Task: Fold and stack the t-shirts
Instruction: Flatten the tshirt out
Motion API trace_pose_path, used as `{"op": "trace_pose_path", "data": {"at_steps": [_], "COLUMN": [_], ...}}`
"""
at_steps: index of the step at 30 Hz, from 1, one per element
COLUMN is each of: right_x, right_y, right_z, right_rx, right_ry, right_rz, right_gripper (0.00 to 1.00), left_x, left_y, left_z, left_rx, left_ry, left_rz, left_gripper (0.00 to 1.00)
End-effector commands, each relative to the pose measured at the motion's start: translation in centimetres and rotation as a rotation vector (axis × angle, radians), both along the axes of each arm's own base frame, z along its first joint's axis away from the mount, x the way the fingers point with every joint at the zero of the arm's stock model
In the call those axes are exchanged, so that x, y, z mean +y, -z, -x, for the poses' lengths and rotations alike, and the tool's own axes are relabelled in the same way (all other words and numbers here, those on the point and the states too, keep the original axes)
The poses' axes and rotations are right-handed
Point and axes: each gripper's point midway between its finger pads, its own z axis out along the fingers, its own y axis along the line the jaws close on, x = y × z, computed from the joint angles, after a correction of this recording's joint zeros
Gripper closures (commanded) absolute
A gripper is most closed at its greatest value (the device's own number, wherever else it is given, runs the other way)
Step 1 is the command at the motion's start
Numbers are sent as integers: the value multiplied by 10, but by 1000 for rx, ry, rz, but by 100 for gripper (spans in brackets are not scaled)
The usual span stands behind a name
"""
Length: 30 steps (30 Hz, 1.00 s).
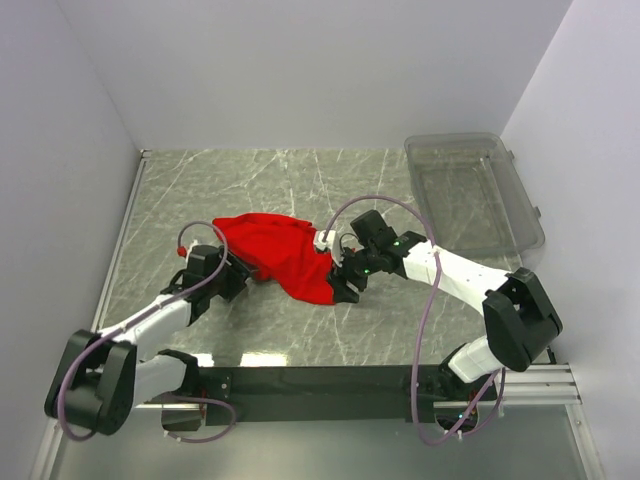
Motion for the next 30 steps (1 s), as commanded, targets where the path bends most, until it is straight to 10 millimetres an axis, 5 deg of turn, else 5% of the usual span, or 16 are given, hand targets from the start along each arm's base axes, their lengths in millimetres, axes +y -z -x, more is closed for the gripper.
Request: {"op": "trace_pose_path", "data": {"at_steps": [1,6,17,20,25,30], "right_x": [3,3,-7,-11,-13,-9], "right_y": [0,0,6,16,33,31], "right_z": [-9,-11,-14,-19,-54,-56], "right_rx": [-31,-38,-88,-70,50,208], "right_ry": [28,32,23,83,436,531], "right_rz": [-14,-9,37,69,162,92], "right_gripper": [28,28,28,28,29,30], "left_x": [-6,-4,4,9,24,30], "left_y": [-6,1,-24,-47,-81,-86], "left_z": [-19,-27,-39,-39,-29,-17], "left_rx": [-38,-22,-100,-169,-252,-262], "left_ry": [-17,-34,-43,-46,-73,-66], "left_rz": [31,8,-52,-72,-117,-127], "left_gripper": [35,44,99,99,99,99]}}
